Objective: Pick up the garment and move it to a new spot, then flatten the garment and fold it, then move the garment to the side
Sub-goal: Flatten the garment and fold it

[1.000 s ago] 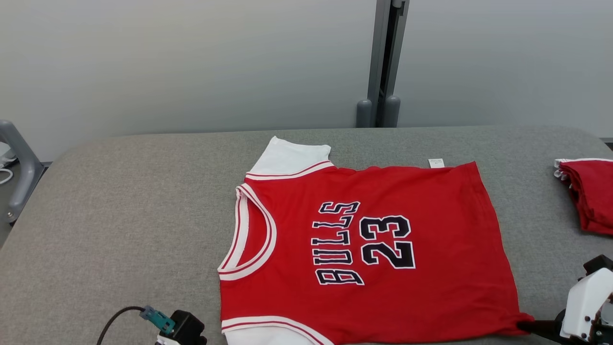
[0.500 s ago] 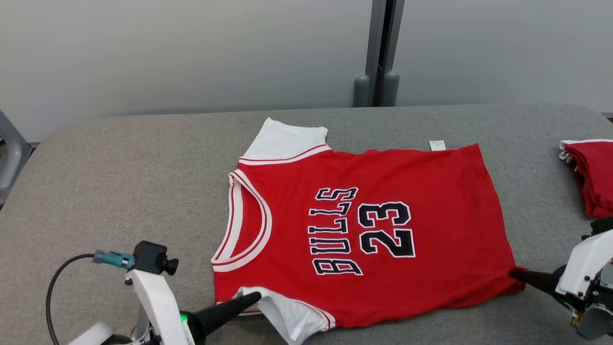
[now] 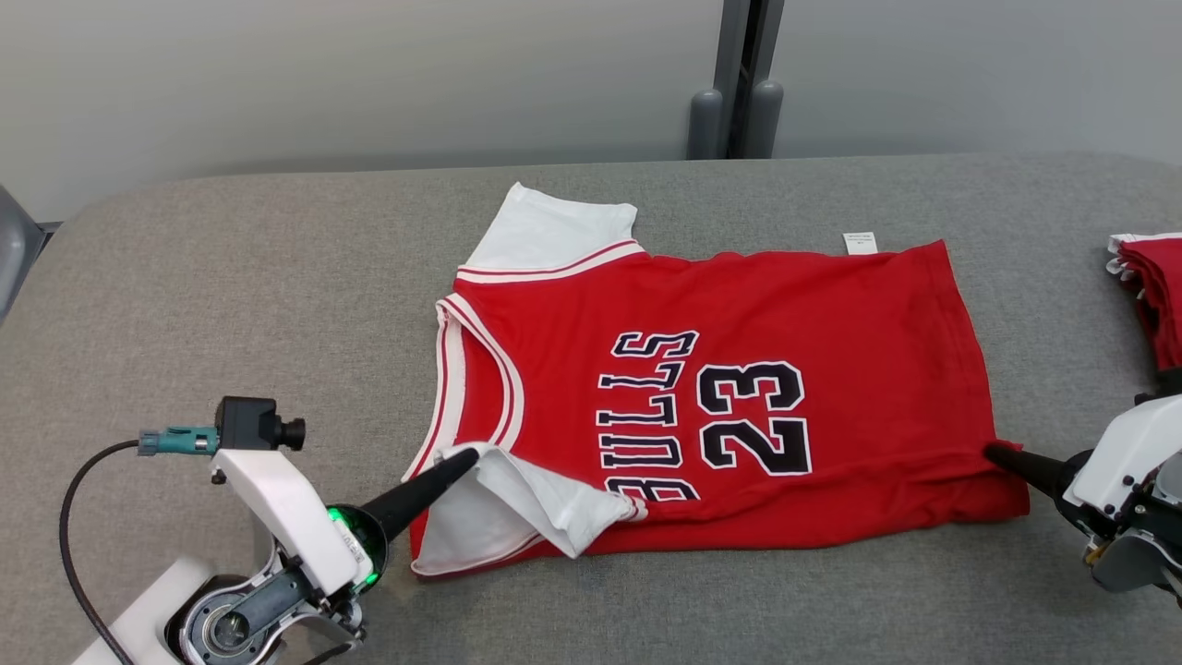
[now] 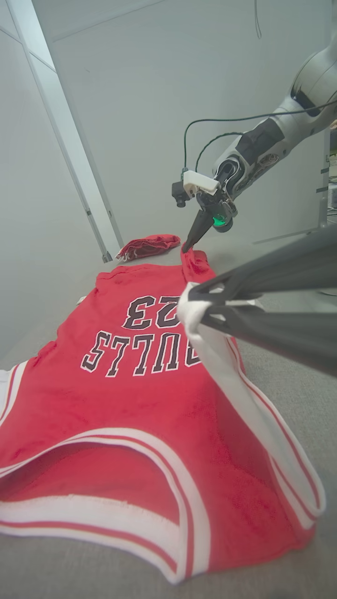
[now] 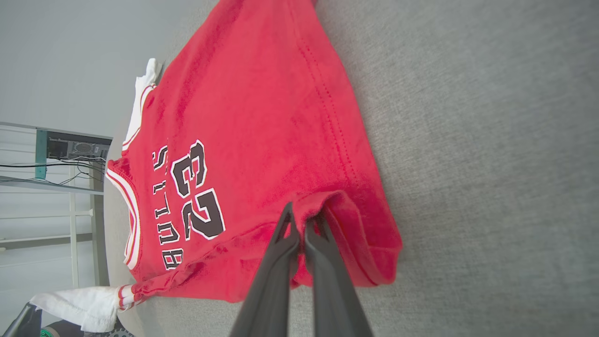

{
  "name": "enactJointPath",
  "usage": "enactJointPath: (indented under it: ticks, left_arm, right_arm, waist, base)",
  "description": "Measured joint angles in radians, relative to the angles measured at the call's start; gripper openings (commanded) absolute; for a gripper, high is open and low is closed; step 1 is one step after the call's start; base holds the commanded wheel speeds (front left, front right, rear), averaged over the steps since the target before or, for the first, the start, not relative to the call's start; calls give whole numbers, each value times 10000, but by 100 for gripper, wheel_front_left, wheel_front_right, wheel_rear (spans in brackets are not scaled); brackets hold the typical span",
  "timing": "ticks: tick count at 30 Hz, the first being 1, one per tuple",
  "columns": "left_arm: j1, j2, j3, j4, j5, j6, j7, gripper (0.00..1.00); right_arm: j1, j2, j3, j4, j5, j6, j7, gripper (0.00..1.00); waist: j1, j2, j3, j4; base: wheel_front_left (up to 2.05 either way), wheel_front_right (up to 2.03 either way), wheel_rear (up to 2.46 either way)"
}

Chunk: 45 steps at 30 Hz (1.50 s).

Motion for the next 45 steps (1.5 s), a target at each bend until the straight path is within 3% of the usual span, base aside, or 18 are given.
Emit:
enactJointPath:
  ticks: [14, 28, 29, 30, 31, 32, 33, 40, 45]
  left_arm:
    - [-487, -1233, 1160, 1755, 1239, 0, -1344, 0]
    - [-1166, -1868, 1195, 2834, 1829, 0, -1404, 0]
    - [-1181, -1906, 1197, 2903, 1875, 0, -1432, 0]
    - [-1202, -1948, 1198, 3020, 1893, 0, -1471, 4]
    - [-1225, -1988, 1200, 3185, 1898, 0, -1482, 22]
    - [-1251, -2006, 1179, 3331, 1944, 0, -1496, 48]
    - [-1290, -2033, 1175, 3532, 1988, 0, -1565, 100]
    - [-1399, -2211, 1258, 4197, 2151, 0, -2146, 100]
    - [-1331, -2079, 1252, 4046, 2918, 0, -3542, 100]
  right_arm:
    - [-177, 73, -128, -46, -610, 0, -826, 0]
    - [-418, 255, -153, -25, -1037, 0, -1361, 0]
    - [-423, 288, -155, 59, -1070, 0, -1436, 20]
    - [-427, 326, -186, 159, -1064, 0, -1509, 87]
    - [-431, 374, -217, 251, -1022, 0, -1482, 100]
    - [-448, 416, -222, 324, -989, 0, -1448, 100]
    - [-467, 456, -221, 357, -966, 0, -1407, 100]
    - [-523, 481, -466, 552, -1055, 0, -2184, 100]
    - [-381, 222, -562, 33, -1810, 0, -4052, 100]
  waist:
    - [0, 0, 446, 22]
    - [0, 0, 832, -53]
    - [0, 0, 851, -54]
    - [0, 0, 868, -55]
    - [0, 0, 879, -53]
    - [0, 0, 887, -50]
    - [0, 0, 892, -44]
    - [0, 0, 789, 4]
    - [0, 0, 530, 37]
  base:
    - [0, 0, 0]
    - [0, 0, 0]
    - [0, 0, 0]
    - [0, 0, 0]
    - [0, 0, 0]
    - [0, 0, 0]
    - [0, 0, 0]
    - [0, 0, 0]
    - [0, 0, 0]
